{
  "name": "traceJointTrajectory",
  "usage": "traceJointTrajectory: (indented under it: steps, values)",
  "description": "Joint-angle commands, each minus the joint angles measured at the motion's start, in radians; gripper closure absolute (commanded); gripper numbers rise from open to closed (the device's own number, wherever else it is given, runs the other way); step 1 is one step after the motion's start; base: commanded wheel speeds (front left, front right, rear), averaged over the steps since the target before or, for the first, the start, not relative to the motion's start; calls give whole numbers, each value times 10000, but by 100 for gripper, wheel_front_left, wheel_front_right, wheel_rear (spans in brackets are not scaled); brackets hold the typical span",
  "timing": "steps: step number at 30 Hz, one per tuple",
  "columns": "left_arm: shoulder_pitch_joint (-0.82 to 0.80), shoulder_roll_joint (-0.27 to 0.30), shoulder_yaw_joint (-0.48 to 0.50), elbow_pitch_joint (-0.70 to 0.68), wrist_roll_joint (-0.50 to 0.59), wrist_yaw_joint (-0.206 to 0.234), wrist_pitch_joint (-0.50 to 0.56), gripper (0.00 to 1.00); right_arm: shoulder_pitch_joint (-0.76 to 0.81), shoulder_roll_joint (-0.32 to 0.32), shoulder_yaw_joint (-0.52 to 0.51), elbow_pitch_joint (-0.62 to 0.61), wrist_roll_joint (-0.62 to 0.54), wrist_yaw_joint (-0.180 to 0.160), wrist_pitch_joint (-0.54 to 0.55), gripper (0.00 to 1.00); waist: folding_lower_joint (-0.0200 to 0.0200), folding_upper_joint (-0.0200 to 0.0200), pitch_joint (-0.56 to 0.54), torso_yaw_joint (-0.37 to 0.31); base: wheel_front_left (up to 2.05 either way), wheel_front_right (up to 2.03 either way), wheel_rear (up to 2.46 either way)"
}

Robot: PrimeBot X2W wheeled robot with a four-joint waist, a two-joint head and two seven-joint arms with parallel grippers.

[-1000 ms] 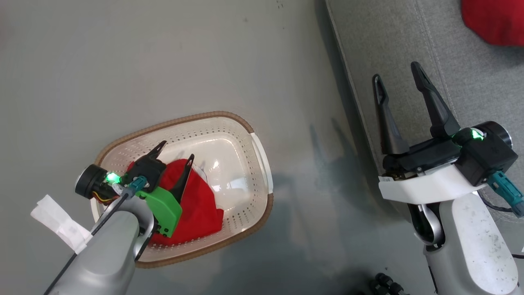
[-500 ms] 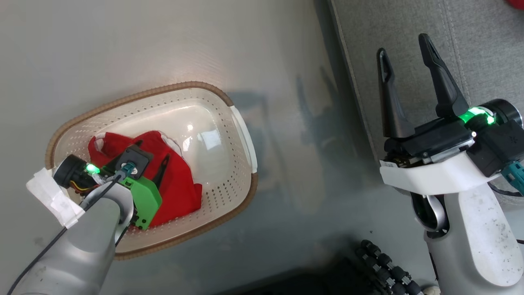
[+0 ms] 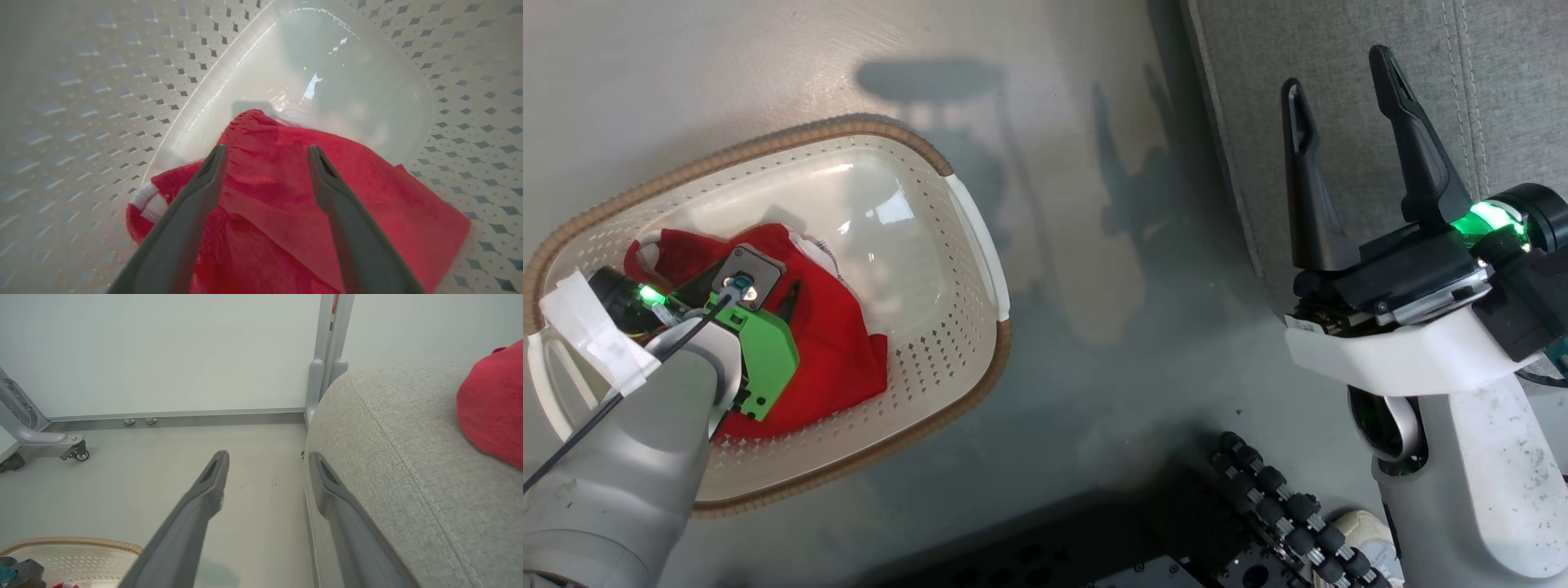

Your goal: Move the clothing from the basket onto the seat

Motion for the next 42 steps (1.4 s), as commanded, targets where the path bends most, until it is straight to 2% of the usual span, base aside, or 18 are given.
traceJointTrajectory:
  steps: [1,15,26,27,28,29,34,42]
  values:
    - [-259,89,-117,99,-18,-26,115,0,-20,-16,21,-93,20,-10,-20,0,-1,84,306,-89,0,0,0]
    - [-1053,216,-1070,516,-529,-27,2226,0,-94,-18,118,-512,-83,-11,-20,0,-1,84,1115,-103,0,0,0]
    - [-1253,35,-1872,534,-1193,-27,3143,0,101,-18,188,-728,-260,-11,-20,0,-1,84,1258,-39,0,0,0]
    - [-1255,24,-1925,541,-1289,-27,3195,30,126,-18,195,-750,-289,-11,-20,0,-1,84,1260,-25,5,5,5]
    - [-1265,20,-1968,537,-1343,-27,3201,53,143,-18,205,-773,-310,-11,-20,0,-1,84,1265,-7,5,5,5]
    - [-1280,22,-2060,531,-1399,-27,3232,100,163,-18,218,-795,-335,-11,-20,0,-1,84,1274,17,5,5,5]
    - [-1394,28,-2474,475,-1645,-27,3307,100,176,-18,231,-833,-441,-11,-20,0,-1,84,1279,80,0,0,0]
    - [-1583,-29,-2875,364,-1990,-25,2622,100,-183,-18,285,-648,-314,-11,-19,0,-1,84,944,71,0,0,0]
